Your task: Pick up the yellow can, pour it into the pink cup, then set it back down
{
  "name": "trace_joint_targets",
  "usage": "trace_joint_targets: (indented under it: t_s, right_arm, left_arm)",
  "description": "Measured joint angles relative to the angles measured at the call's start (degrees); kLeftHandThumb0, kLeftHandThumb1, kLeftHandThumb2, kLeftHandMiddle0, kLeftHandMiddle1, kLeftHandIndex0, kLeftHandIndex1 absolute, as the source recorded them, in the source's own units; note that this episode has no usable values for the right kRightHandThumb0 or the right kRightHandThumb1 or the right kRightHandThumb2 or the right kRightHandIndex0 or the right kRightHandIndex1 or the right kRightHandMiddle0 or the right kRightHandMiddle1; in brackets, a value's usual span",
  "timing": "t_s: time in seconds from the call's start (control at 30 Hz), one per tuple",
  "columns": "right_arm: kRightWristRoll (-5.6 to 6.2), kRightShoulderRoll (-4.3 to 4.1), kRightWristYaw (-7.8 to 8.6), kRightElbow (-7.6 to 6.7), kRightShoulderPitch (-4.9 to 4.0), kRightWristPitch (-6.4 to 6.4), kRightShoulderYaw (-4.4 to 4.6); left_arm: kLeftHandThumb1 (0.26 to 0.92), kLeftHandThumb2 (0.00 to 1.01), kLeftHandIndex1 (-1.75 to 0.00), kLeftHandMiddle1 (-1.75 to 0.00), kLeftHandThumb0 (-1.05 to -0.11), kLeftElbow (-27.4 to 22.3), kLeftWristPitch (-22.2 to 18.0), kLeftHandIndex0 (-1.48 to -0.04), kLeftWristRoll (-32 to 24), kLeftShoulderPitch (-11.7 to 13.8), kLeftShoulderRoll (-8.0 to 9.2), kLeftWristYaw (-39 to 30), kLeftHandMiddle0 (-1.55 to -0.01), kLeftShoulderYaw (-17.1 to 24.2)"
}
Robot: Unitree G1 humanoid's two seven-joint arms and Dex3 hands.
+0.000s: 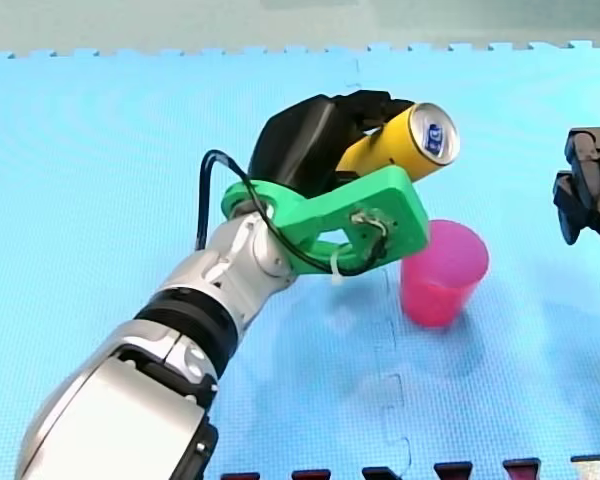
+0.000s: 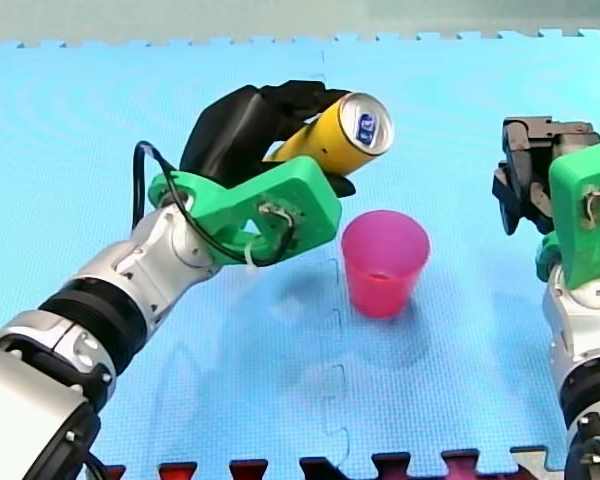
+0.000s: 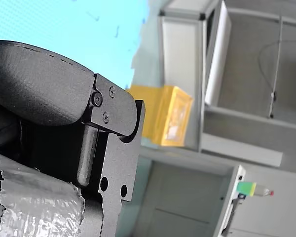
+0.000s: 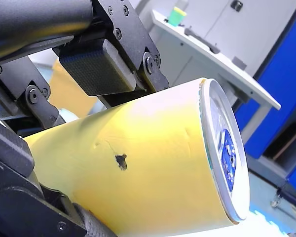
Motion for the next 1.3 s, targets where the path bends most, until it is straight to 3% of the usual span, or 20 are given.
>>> trace_joint_targets:
  t_s: [0.23,0.47,1.3]
  right_arm:
    - [0.01,0.1,-0.08,-0.05,-0.01,0.01,0.09]
    - [-0.04,0.18,-0.25,-0.08,-0.02,0.04,0.33]
    - [-0.08,0.25,0.16,-0.05,-0.1,0.49,0.4]
  left_arm:
    - [0.845,0.0,-0.03,-0.03,-0.451,0.03,2.06,-1.24,6.96,-0.14,0.81,7.46,-1.42,-5.35]
    - [0.854,0.0,-0.02,-0.04,-0.446,0.78,8.6,-1.24,14.06,-1.26,1.26,13.18,-1.41,-11.75]
    - [0.855,0.0,0.0,-0.05,-0.394,0.99,9.76,-1.19,15.22,-1.29,1.79,15.31,-1.34,-15.25]
